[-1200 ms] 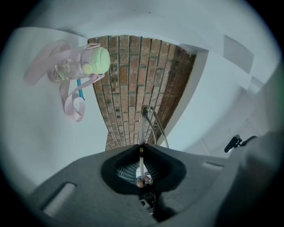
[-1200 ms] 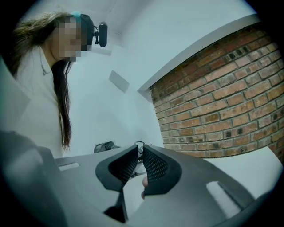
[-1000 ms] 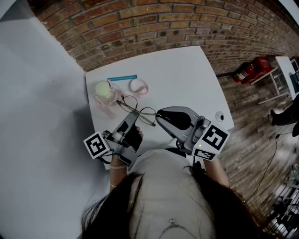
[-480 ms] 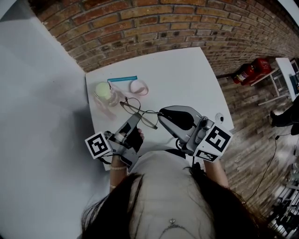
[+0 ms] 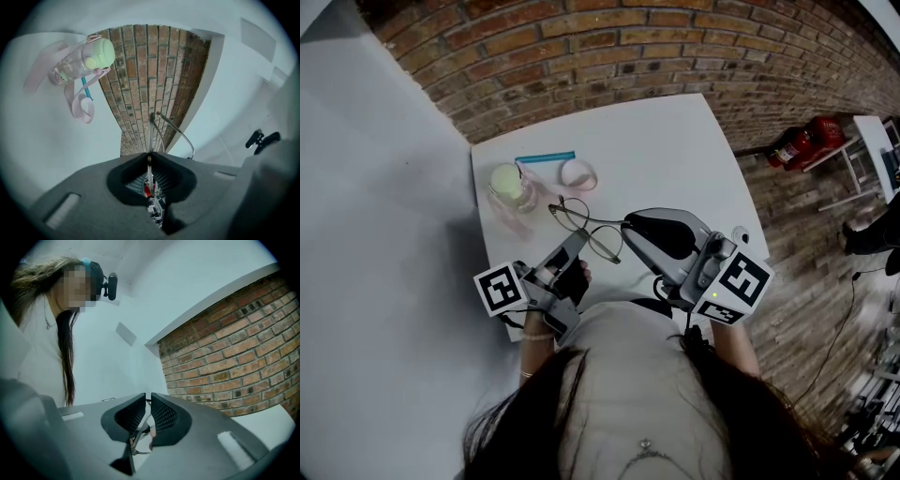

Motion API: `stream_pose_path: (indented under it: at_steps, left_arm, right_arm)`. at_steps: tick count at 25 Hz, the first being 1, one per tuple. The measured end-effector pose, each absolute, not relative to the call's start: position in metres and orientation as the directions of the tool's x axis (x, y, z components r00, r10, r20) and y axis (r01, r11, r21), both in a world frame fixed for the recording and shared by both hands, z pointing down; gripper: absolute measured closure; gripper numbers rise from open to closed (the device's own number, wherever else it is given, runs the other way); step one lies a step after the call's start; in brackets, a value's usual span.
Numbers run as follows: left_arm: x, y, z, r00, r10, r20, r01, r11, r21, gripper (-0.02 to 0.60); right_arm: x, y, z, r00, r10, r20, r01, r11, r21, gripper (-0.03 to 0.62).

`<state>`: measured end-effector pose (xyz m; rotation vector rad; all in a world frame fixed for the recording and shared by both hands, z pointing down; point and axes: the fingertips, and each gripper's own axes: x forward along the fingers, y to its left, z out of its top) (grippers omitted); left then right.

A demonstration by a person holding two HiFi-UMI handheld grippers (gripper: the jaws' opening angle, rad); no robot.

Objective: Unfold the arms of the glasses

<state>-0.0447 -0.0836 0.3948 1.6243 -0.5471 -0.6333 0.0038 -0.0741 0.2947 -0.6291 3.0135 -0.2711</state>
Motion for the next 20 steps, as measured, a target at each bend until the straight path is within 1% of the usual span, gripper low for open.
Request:
stream_pose_path:
  at_steps: [20]
  left_arm:
    - [-0.029, -0.076, 0.397, 0.793, -0.606, -0.069, -0.025, -0.145, 0.989, 0.558]
  right_arm:
    - [0.015, -0.08, 0.28, -0.9, -0.433, -0.048, -0.42, 0.892, -0.17, 0.551]
